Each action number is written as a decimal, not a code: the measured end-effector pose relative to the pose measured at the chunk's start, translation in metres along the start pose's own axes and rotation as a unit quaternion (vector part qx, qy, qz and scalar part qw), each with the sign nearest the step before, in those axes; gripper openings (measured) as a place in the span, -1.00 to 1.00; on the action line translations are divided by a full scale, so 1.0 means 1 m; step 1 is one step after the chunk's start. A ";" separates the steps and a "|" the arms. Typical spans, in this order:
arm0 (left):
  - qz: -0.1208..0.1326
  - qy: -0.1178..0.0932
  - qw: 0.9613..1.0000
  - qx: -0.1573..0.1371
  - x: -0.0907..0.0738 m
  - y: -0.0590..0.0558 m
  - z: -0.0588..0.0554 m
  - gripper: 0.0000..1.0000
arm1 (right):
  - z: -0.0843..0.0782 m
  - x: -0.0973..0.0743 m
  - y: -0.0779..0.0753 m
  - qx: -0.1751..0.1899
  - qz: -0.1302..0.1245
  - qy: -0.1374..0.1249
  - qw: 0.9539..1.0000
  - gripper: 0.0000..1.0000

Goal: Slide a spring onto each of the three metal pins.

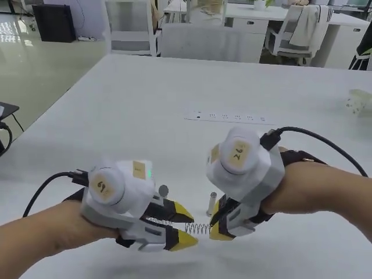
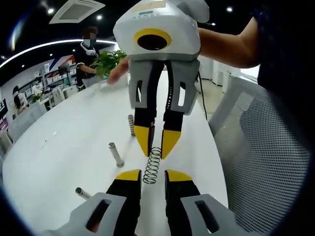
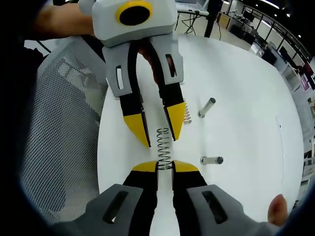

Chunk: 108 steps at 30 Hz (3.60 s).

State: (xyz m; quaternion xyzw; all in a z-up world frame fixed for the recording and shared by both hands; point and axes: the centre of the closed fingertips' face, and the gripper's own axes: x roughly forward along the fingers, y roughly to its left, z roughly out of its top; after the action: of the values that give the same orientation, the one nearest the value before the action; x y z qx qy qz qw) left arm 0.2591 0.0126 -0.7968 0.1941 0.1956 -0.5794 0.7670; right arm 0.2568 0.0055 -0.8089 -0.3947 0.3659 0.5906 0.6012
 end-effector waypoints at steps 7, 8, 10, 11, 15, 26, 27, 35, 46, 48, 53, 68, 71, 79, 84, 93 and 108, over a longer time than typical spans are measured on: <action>0.003 0.002 1.000 0.014 0.002 0.001 -0.001 -0.92 | -0.001 0.001 0.002 -0.002 0.002 0.000 1.000 -0.84; 0.002 0.002 1.000 0.015 0.002 0.001 -0.001 -0.92 | -0.001 0.001 0.002 -0.001 0.003 0.000 1.000 -0.84; 0.002 0.002 1.000 0.019 0.003 0.000 -0.001 -0.93 | -0.001 0.000 0.002 -0.001 0.002 0.000 1.000 -0.84; 0.002 0.002 1.000 0.020 0.003 0.000 -0.001 -0.93 | -0.001 0.000 0.002 -0.001 0.003 0.000 1.000 -0.84; 0.001 0.002 1.000 0.022 0.004 -0.001 -0.001 -0.93 | -0.002 0.000 0.002 -0.002 0.003 -0.001 1.000 -0.84; -0.005 -0.003 1.000 0.025 0.004 -0.004 0.001 -0.95 | -0.004 0.003 0.004 0.000 0.008 0.000 1.000 -0.78; -0.004 -0.004 1.000 0.026 0.004 -0.004 0.002 -0.95 | -0.005 0.004 0.004 0.002 0.008 0.001 1.000 -0.77; -0.008 -0.019 0.999 0.026 0.001 -0.007 0.010 -0.95 | -0.011 0.008 0.006 0.005 0.014 0.005 1.000 -0.78; -0.009 -0.030 0.999 0.026 0.002 -0.008 0.017 -0.95 | -0.015 0.009 0.007 0.007 0.017 0.006 1.000 -0.81; -0.009 -0.029 0.999 0.025 0.002 -0.008 0.016 -0.95 | -0.014 0.008 0.007 0.004 0.016 0.002 1.000 -0.82; -0.006 -0.023 0.999 0.025 0.003 -0.008 0.013 -0.94 | -0.012 0.006 0.007 0.006 0.014 -0.003 1.000 -0.82; -0.007 -0.014 1.000 0.024 0.005 -0.010 0.009 -0.94 | 0.004 -0.009 0.010 0.010 0.014 -0.026 1.000 -0.82; -0.008 -0.012 1.000 0.025 0.005 -0.011 0.008 -0.94 | 0.010 -0.012 0.012 0.007 0.013 -0.034 0.999 -0.82; -0.010 -0.012 1.000 0.023 0.006 -0.012 0.008 -0.94 | 0.021 -0.017 0.013 0.003 0.014 -0.047 0.999 -0.82; -0.010 -0.013 1.000 0.021 0.007 -0.012 0.008 -0.94 | 0.027 -0.017 0.015 0.001 0.017 -0.052 0.998 -0.83; -0.008 -0.015 1.000 0.013 0.006 -0.011 0.006 -0.94 | 0.030 -0.016 0.014 -0.006 0.017 -0.050 0.999 -0.83; -0.009 -0.016 1.000 0.013 0.008 -0.010 0.006 -0.93 | 0.039 -0.018 0.016 -0.013 0.017 -0.057 0.998 -0.83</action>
State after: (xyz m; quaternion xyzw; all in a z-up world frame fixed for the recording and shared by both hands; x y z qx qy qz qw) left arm 0.2517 0.0000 -0.7967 0.1932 0.1777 -0.5916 0.7623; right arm 0.2395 0.0328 -0.7768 -0.3622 0.3302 0.6272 0.6053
